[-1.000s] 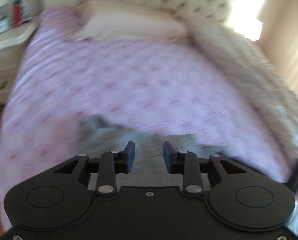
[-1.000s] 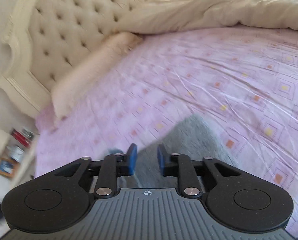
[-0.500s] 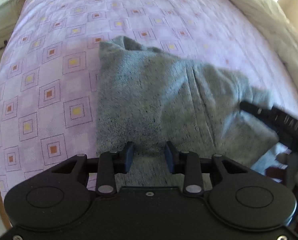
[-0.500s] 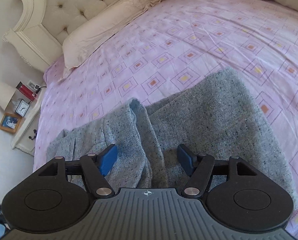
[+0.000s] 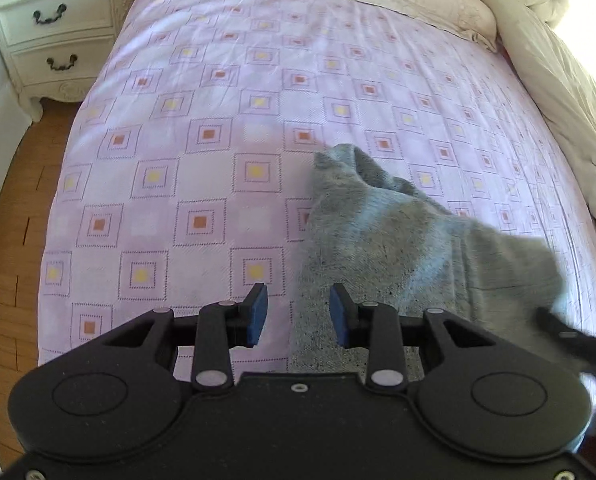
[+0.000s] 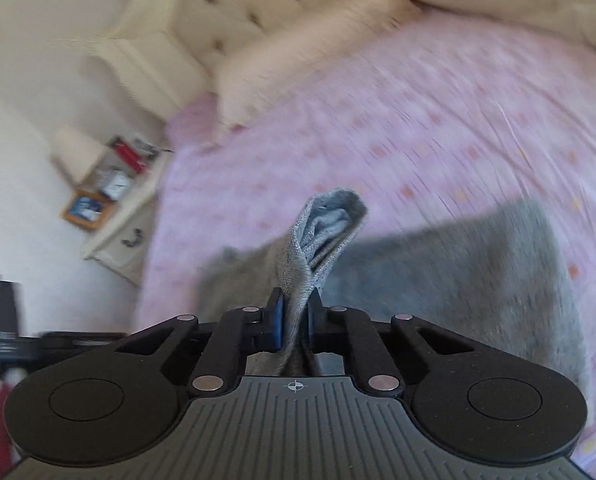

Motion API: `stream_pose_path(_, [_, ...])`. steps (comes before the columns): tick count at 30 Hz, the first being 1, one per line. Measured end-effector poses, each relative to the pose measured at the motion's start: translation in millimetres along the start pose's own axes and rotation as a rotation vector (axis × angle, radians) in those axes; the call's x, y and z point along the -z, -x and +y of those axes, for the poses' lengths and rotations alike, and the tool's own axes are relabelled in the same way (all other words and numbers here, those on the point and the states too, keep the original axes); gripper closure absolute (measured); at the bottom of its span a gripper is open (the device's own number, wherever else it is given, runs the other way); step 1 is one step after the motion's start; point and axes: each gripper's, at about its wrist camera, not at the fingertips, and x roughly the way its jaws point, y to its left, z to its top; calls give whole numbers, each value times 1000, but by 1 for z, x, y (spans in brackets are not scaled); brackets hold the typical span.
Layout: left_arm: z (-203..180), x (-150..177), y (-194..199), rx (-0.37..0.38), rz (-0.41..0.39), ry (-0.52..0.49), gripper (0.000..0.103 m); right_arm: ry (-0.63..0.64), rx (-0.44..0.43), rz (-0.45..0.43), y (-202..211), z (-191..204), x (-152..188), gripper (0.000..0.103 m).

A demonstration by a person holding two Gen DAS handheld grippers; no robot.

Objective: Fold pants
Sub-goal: 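Fold the held fabric over with the right gripper and release it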

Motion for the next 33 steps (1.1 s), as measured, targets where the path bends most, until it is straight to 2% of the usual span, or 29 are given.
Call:
stream_pose_path(2, [0, 0, -1, -7, 2, -3, 61, 53, -5, -60, 28, 13, -11, 93])
stream_pose_path(4, [0, 0, 1, -5, -7, -3, 61, 101, 64, -98, 48, 13, -20, 93])
stream_pose_path(5, [-1, 1, 5, 3, -13, -5, 61, 121, 121, -91, 52, 8, -23, 92])
stream_pose_path(7, [-6, 0, 10, 19, -27, -14, 61, 124, 233, -40, 46, -10, -27, 92])
stream_pose_path(9, [-15, 0, 12, 30, -37, -37, 61, 119, 321, 68, 26, -32, -24, 92])
stream_pose_path(12, [-38, 6, 15, 29, -45, -115, 61, 78, 393, 236, -3, -58, -16, 88])
stream_pose_path(13, [-47, 9, 17, 26, -50, -152, 61, 54, 405, 251, -5, -63, -16, 85])
stream_pose_path(16, [-73, 20, 27, 24, -82, -257, 61, 6, 410, 142, 11, -63, -21, 83])
stream_pose_path(18, [-87, 27, 30, 39, -99, -304, 60, 40, 432, 58, 22, -56, -23, 83])
stream_pose_path(19, [-93, 30, 30, 54, -95, -322, 60, 56, 418, 46, 24, -53, -22, 83])
stream_pose_path(21, [-105, 38, 24, 95, -61, -363, 59, 79, 374, 55, 21, -50, -21, 83])
stream_pose_path(23, [-112, 48, 14, 126, -17, -399, 59, 92, 368, 108, 9, -51, -15, 83])
stream_pose_path(26, [-120, 67, -13, 90, 70, -464, 56, 12, 443, 280, -19, -68, -8, 83])
stream_pose_path(27, [-120, 74, -23, 65, 98, -487, 54, -3, 445, 316, -24, -72, -9, 83])
stream_pose_path(30, [-118, 81, -27, 54, 78, -510, 50, -41, 393, 284, -16, -76, -14, 83])
stream_pose_path(33, [-113, 64, -11, 101, 59, -477, 50, -44, 358, 177, 2, -72, -20, 83])
